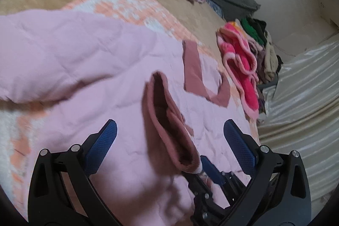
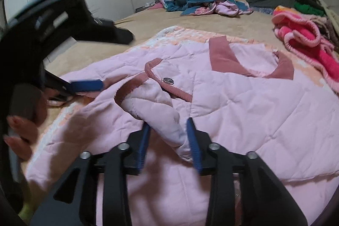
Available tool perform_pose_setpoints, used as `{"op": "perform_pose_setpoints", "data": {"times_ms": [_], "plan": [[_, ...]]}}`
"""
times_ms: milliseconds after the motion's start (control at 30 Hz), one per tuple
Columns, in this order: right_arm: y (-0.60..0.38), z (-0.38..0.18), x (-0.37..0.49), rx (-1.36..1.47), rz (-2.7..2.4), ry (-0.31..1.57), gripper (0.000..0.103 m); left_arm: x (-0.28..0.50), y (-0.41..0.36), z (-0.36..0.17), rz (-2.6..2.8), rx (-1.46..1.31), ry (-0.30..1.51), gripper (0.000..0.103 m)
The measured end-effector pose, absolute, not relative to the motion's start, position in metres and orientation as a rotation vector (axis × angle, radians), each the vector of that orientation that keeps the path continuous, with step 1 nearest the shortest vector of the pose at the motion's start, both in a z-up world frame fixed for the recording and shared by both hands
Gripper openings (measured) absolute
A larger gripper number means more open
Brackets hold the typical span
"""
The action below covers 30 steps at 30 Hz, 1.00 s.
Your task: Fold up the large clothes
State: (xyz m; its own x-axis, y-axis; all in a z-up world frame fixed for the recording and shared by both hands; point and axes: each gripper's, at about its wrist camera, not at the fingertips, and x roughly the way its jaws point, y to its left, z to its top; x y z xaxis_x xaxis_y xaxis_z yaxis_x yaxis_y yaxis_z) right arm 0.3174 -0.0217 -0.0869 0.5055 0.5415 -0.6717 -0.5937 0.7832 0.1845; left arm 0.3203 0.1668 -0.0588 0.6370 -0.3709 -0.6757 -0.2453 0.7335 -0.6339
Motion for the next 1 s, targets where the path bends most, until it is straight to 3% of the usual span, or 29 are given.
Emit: {"op": "perform_pose_setpoints", "data": {"times_ms": [67, 300, 367, 433, 467, 533, 633, 800, 1000], "plan": [[-0.028, -0.083, 0.316, -0.050, 0.687, 0.788, 0.056, 0.324, 0.161, -0.067, -0.099, -0.770, 0.928, 0.094], [-0.081, -0.075, 0.319, 0.002, 0.566, 0.791, 0.057, 0.334, 0.138, -0.095, -0.103, -0.730, 0.992, 0.093], [-0.104, -0.072, 0.317, 0.018, 0.516, 0.778, 0.058, 0.335, 0.129, -0.097, -0.070, -0.673, 0.990, 0.079], [-0.126, -0.071, 0.315, 0.039, 0.467, 0.768, 0.058, 0.335, 0.119, -0.093, -0.019, -0.564, 0.976, 0.041], [-0.135, -0.071, 0.314, 0.047, 0.444, 0.765, 0.058, 0.335, 0.115, -0.092, -0.012, -0.524, 0.966, 0.036], [-0.158, -0.071, 0.313, 0.065, 0.390, 0.758, 0.058, 0.333, 0.108, -0.084, -0.005, -0.447, 0.930, 0.016], [-0.188, -0.072, 0.315, 0.096, 0.324, 0.755, 0.058, 0.330, 0.110, -0.068, -0.013, -0.425, 0.864, 0.010], [-0.226, -0.071, 0.321, 0.131, 0.233, 0.743, 0.058, 0.321, 0.127, -0.044, 0.007, -0.421, 0.784, 0.010], [-0.239, -0.078, 0.332, 0.111, 0.185, 0.770, 0.060, 0.335, 0.143, -0.086, 0.050, -0.452, 0.920, 0.012]]}}
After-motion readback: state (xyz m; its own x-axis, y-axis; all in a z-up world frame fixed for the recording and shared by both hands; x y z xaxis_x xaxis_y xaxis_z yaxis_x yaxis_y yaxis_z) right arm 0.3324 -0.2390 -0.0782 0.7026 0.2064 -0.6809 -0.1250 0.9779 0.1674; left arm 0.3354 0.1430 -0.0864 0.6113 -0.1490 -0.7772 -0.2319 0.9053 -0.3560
